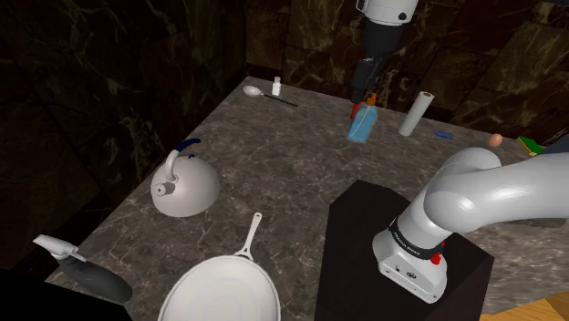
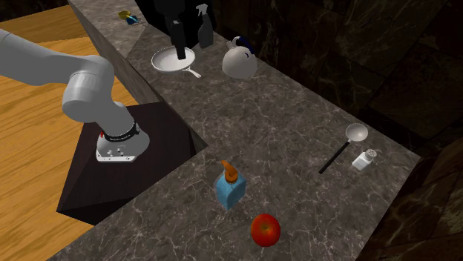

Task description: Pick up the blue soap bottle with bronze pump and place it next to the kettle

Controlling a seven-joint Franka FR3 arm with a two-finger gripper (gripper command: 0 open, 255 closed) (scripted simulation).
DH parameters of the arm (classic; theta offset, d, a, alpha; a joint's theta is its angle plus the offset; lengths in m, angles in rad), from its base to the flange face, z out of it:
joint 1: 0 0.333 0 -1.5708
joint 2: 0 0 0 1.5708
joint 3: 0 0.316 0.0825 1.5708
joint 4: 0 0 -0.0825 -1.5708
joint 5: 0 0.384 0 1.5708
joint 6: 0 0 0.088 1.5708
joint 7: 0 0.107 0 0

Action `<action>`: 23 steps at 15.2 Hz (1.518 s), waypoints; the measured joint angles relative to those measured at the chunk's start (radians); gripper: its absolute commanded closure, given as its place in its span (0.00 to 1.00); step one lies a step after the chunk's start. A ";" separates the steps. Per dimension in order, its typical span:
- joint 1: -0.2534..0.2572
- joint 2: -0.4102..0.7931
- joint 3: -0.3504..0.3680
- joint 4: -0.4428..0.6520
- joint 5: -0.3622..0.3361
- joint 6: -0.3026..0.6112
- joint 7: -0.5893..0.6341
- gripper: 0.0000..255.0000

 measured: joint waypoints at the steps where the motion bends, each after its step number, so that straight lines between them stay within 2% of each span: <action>1: 0.000 0.000 0.000 0.000 0.000 0.000 0.000 0.00; 5: -0.018 0.035 -0.067 -0.016 -0.047 0.042 -0.085 0.00; 11: -0.051 0.140 -0.188 -0.042 -0.127 0.156 -0.239 0.00; 18: -0.080 0.332 -0.328 0.017 -0.191 0.275 -0.426 0.00; 23: -0.096 0.492 -0.423 0.079 -0.203 0.365 -0.567 0.00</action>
